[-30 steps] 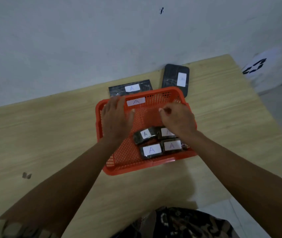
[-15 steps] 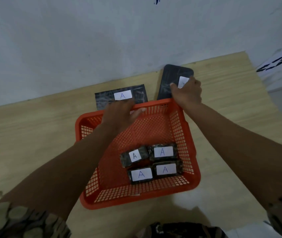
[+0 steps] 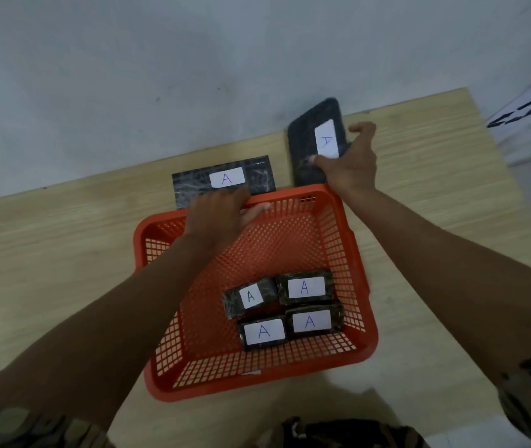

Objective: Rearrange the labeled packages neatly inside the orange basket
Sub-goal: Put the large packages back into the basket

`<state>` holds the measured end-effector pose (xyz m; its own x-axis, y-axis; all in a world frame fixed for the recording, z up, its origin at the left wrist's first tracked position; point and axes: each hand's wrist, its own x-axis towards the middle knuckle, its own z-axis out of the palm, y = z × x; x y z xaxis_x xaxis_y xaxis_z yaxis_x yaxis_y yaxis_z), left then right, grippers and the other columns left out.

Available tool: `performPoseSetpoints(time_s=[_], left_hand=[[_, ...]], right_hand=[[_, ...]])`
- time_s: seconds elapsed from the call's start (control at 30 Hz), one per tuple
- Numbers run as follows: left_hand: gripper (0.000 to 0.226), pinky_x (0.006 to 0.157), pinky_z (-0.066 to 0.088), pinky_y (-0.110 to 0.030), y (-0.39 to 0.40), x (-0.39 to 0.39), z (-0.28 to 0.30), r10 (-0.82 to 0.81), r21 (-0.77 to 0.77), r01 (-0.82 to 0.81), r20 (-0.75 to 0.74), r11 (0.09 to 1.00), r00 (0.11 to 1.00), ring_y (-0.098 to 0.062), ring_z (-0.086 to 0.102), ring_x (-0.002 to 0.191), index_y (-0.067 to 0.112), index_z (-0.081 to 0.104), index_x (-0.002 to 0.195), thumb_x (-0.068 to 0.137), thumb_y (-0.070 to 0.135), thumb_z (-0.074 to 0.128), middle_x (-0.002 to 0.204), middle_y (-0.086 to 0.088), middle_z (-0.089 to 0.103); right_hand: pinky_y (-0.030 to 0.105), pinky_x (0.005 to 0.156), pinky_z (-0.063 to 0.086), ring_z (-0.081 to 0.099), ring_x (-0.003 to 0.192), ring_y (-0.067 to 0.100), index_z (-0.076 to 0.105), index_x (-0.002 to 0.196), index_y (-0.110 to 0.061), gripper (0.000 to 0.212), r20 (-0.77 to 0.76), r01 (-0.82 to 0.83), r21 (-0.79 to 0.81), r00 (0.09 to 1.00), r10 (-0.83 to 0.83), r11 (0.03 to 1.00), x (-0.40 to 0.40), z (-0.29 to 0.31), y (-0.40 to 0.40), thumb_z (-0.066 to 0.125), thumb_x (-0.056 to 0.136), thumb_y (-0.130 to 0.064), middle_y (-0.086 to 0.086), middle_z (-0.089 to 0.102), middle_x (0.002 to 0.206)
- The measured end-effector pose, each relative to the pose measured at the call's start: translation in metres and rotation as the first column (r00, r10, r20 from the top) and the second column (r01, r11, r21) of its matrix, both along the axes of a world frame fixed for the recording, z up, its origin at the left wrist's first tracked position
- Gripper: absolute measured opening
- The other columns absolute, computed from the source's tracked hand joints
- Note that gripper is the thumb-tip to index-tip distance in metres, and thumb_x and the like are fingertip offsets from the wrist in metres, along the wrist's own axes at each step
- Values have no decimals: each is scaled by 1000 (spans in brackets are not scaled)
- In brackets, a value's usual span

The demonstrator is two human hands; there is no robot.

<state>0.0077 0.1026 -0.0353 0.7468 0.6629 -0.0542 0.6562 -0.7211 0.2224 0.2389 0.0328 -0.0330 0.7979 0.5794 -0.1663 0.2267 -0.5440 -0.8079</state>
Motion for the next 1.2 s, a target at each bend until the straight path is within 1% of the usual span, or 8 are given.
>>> performPoseSetpoints(time_s=[0.2, 0.33, 0.43, 0.57, 0.67, 0.93, 1.03, 1.2], left_hand=[[49, 67, 50, -31, 5, -8, 3, -40, -50, 45, 105, 998, 994, -12, 54, 62, 23, 64, 95, 90, 66, 41, 79, 1, 69], [47, 66, 49, -30, 15, -38, 6, -43, -2, 43, 79, 999, 996, -12, 59, 68, 25, 64, 105, 92, 63, 41, 90, -1, 72], [46, 66, 53, -33, 24, -66, 8, -17, 6, 16, 47, 1000, 999, -20, 63, 67, 24, 63, 112, 92, 60, 43, 91, -6, 73], [41, 62, 46, -30, 26, -86, 4, 8, 16, -9, 29, 1000, 1000, -24, 62, 64, 19, 61, 105, 94, 54, 42, 85, -9, 71], [56, 61, 41, -27, 24, -85, 2, 9, 28, -10, 41, 1000, 999, -17, 56, 61, 18, 60, 101, 91, 63, 28, 81, -6, 68], [41, 61, 38, -27, 24, -85, -3, 0, 51, -2, 42, 999, 999, -14, 50, 59, 17, 59, 98, 95, 55, 42, 80, -6, 68], [44, 61, 40, -27, 25, -85, -4, 0, 54, -1, 36, 999, 999, -14, 51, 60, 18, 59, 100, 95, 57, 39, 81, -6, 68], [44, 61, 39, -28, 25, -85, -5, -11, 51, 8, 52, 999, 999, -14, 52, 61, 17, 58, 99, 95, 57, 39, 81, -5, 68]], right_hand=[[24, 84, 50, 58, 108, 8, 45, 142, -20, 72, 376, -278, 261, 911, 168, 924, -26, 45, -6, 76, 78, -31, -4, 61, 126], [26, 86, 54, 58, 110, 7, 48, 140, -15, 72, 469, -480, 271, 823, 321, 834, -47, 59, -16, 79, 77, -29, 1, 59, 126], [18, 79, 54, 50, 106, -7, 49, 137, -17, 73, 493, -590, 222, 755, 433, 776, -53, 61, -27, 80, 72, -30, 3, 52, 124], [29, 83, 56, 57, 98, 2, 53, 133, -33, 69, 261, -760, 23, 631, 730, 649, -53, 59, -35, 79, 69, -36, -9, 55, 115], [33, 87, 57, 64, 103, 9, 48, 136, -40, 71, 24, -838, -108, 536, 844, 535, -54, 52, -36, 80, 73, -33, -13, 64, 117], [35, 84, 54, 63, 101, 12, 58, 120, -46, 33, -24, -814, -423, 449, 893, 398, -63, 36, -24, 66, 89, -41, -11, 68, 117], [38, 85, 54, 63, 104, 16, 58, 129, -38, 36, 130, -767, -491, 404, 905, 413, -76, 34, -31, 55, 93, -40, -8, 68, 121], [47, 103, 40, 53, 124, 25, 53, 140, -17, 45, 456, -653, -468, 398, 796, 595, -101, 20, -59, 49, 97, -28, 5, 59, 136]])
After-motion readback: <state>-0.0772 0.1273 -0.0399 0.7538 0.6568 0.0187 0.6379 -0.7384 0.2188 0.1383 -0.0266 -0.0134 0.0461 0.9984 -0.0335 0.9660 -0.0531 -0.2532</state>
